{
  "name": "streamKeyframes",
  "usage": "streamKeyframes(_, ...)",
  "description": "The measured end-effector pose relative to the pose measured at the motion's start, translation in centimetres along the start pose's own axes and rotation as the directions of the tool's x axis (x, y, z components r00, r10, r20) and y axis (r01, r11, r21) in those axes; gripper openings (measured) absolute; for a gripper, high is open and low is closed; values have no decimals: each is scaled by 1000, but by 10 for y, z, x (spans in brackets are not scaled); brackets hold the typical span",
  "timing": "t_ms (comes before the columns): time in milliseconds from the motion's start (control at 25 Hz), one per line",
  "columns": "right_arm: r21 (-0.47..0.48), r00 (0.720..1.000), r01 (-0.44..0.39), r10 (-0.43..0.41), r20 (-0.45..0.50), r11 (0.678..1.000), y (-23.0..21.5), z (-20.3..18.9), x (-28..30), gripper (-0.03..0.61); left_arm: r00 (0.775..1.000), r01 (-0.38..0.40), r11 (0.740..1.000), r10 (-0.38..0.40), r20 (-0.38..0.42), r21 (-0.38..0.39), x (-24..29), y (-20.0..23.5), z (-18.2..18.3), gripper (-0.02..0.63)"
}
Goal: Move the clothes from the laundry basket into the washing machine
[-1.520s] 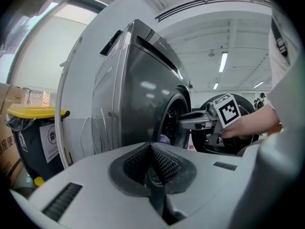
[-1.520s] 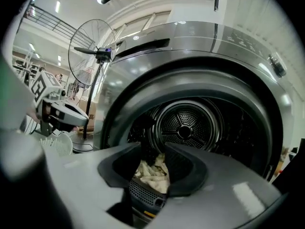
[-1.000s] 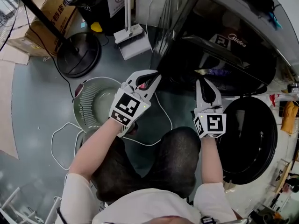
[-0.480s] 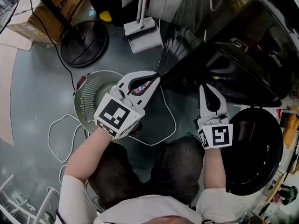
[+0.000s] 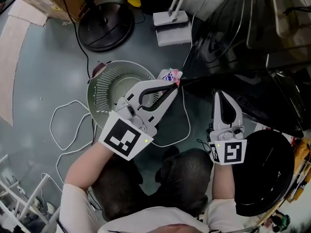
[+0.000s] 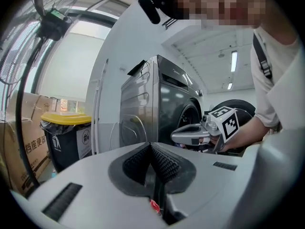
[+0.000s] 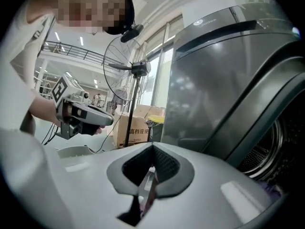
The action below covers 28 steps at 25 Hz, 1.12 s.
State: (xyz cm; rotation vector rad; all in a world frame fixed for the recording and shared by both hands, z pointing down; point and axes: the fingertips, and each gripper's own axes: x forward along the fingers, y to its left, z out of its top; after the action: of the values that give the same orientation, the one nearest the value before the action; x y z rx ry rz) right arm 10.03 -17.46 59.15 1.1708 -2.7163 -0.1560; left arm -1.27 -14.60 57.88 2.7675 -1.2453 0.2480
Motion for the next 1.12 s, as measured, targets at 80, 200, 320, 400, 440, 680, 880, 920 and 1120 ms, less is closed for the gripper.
streamKeyframes(80,-4,1000,-10,10,7,1000,6,1,5,11,1000,-10,1000,10,9,7,-5,1,1,6)
streamKeyframes(200,10,1000,-14,14,-13,1000,10,1,10,11,1000,-28,1000,28,15,14,-12,6,1,6)
streamKeyframes(320,19,1000,-15,15,-24,1000,10,9,6,11,999,-39,999,39,7,0,-15,8,4,6)
streamKeyframes(400,24,999,-26,27,-36,999,8,19,2,11,999,-43,999,43,1,-19,-16,5,12,6)
streamKeyframes(440,26,998,-30,31,-46,999,7,24,-2,11,999,-45,999,45,-1,-23,-17,2,18,6)
streamKeyframes(680,-13,995,-32,31,-94,999,15,70,-28,11,995,-96,995,96,-18,-31,-39,-13,61,6)
streamKeyframes(880,46,994,-9,14,-109,999,13,139,-41,11,997,-71,996,69,-33,-55,-56,-24,124,6)
streamKeyframes(920,50,994,-3,8,-108,999,10,158,-45,11,997,-70,995,68,-28,-64,-61,-26,143,6)
streamKeyframes(1120,68,994,35,-28,-105,997,-4,250,-66,11,998,-67,993,65,-20,-101,-82,-39,227,6)
